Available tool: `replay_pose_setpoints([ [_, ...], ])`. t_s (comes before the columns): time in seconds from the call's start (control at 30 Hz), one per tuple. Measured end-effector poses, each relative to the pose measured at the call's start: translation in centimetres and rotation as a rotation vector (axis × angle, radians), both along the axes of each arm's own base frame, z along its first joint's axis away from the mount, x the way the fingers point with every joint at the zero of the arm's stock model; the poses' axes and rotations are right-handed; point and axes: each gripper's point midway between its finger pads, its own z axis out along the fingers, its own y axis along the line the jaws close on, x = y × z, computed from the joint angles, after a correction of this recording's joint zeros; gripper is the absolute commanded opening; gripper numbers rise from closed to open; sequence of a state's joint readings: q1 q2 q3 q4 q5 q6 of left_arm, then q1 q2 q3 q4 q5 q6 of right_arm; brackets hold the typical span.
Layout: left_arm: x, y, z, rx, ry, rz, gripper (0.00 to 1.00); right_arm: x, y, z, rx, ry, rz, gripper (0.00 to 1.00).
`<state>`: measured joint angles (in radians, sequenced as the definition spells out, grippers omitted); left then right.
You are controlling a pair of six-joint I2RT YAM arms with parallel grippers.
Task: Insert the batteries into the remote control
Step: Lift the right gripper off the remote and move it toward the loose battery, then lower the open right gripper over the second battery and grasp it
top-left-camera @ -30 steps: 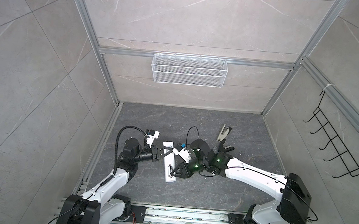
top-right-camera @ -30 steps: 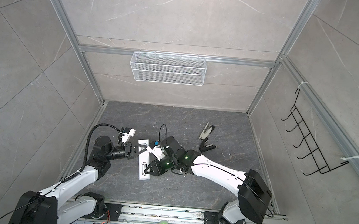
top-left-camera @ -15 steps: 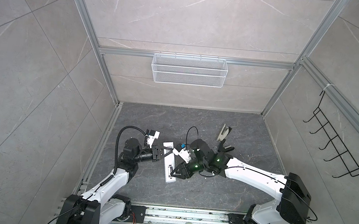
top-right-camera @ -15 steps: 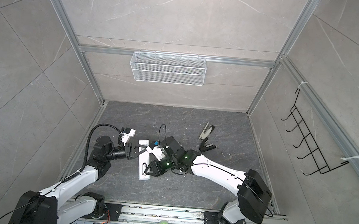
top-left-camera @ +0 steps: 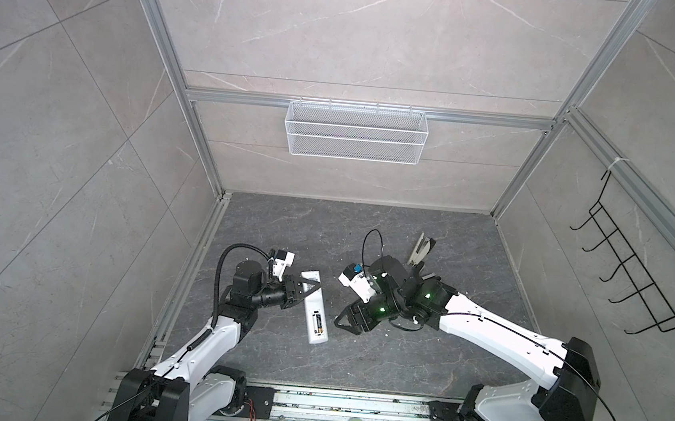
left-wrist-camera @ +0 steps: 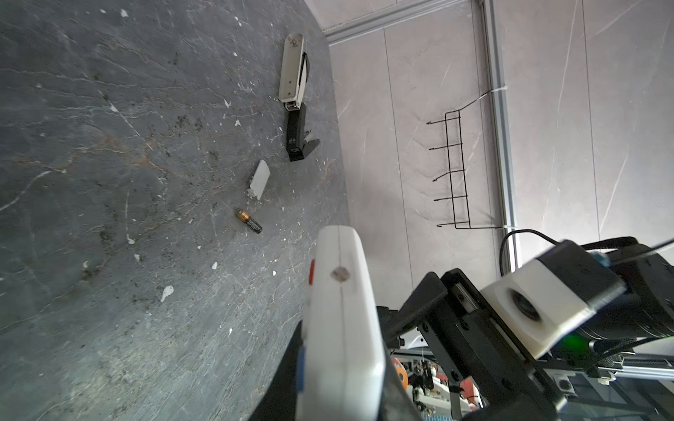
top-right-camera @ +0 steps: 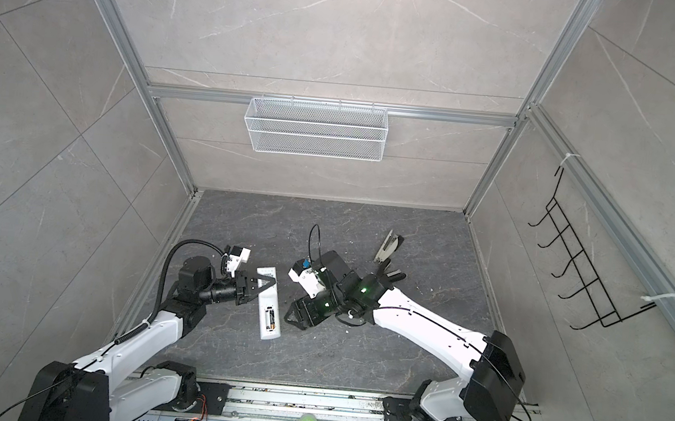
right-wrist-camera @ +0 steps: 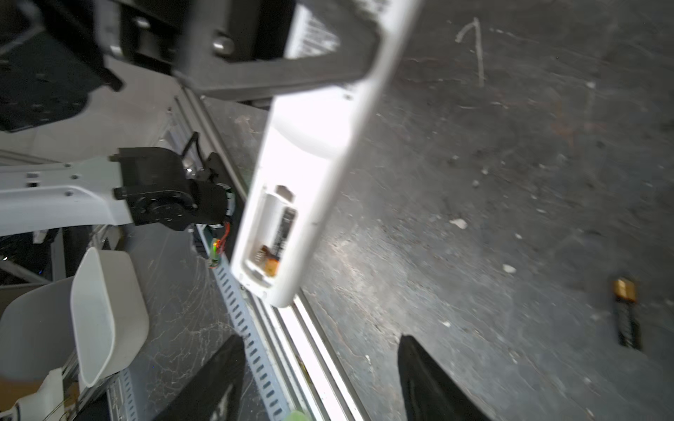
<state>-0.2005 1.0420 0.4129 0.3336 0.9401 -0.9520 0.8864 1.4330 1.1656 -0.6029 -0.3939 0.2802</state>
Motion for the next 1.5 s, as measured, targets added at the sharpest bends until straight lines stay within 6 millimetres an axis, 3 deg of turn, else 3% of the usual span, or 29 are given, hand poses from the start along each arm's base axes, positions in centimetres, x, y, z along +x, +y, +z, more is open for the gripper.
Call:
replay_pose_setpoints([
  [0.27,-0.1,0.4,-0.6,0.034,0.002,0.019,0.00,4.4,-4.9,-6.7,-0.280,0.062,-0.072,0.65],
  [0.43,-0.2,0.5,-0.8,0.040,0.003,0.019,0.00,6.9,-5.5,-9.1,-0.405,0.059,-0.052,0.60],
  [0.7,-0.1,0.5,-0.9,0.045,0.004,0.022,0.00,9.2,-5.6,-11.6,-0.532,0.030,-0.007,0.54],
  [1.0,-0.1,0.5,-1.0,0.046,0.007,0.022,0.00,10.0,-6.5,-14.3,-0.633,0.036,-0.008,0.49],
  [1.5,-0.1,0.5,-1.0,0.045,0.007,0.022,0.00,11.3,-6.3,-15.9,-0.654,0.040,-0.022,0.36],
])
